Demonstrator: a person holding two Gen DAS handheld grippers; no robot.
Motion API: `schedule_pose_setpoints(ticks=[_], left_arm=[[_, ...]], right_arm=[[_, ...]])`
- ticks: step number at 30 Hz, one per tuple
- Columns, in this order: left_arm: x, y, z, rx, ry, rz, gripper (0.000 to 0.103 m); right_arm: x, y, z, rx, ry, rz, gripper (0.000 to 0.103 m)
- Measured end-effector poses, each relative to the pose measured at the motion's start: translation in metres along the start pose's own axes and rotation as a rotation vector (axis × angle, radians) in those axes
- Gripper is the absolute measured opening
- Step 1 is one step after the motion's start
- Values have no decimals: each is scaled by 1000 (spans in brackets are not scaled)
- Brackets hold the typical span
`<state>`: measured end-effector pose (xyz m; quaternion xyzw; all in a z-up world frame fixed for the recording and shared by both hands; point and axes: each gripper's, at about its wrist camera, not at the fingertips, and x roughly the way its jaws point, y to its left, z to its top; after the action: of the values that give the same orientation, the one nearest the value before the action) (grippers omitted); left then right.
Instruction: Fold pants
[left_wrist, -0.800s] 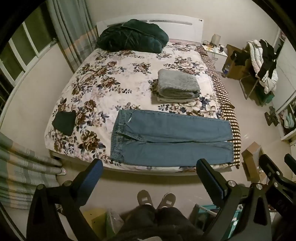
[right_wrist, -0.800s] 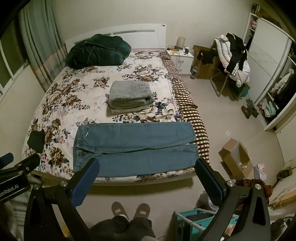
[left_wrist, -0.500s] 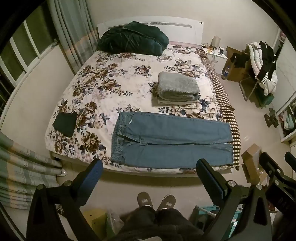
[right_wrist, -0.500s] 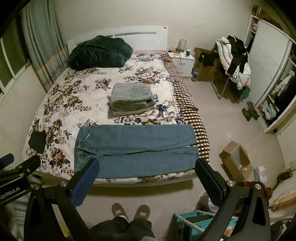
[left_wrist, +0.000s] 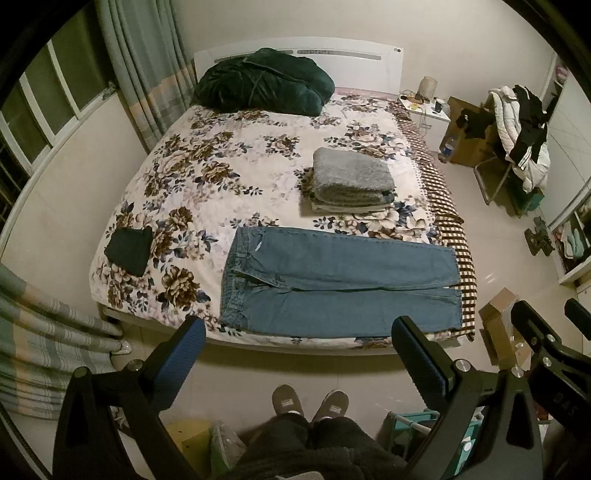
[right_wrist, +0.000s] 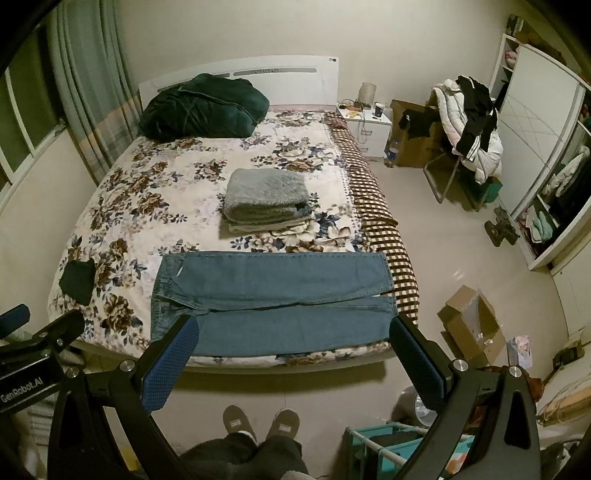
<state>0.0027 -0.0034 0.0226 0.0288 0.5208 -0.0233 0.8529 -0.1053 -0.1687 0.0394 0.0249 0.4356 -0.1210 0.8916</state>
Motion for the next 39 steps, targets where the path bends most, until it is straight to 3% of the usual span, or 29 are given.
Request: schedule_pose_setpoints(ticks=[39], left_arm=[[-17,-17,10,-5,-34,0,103]], right_arm=[[-13,11,7,2,-11,13,103]])
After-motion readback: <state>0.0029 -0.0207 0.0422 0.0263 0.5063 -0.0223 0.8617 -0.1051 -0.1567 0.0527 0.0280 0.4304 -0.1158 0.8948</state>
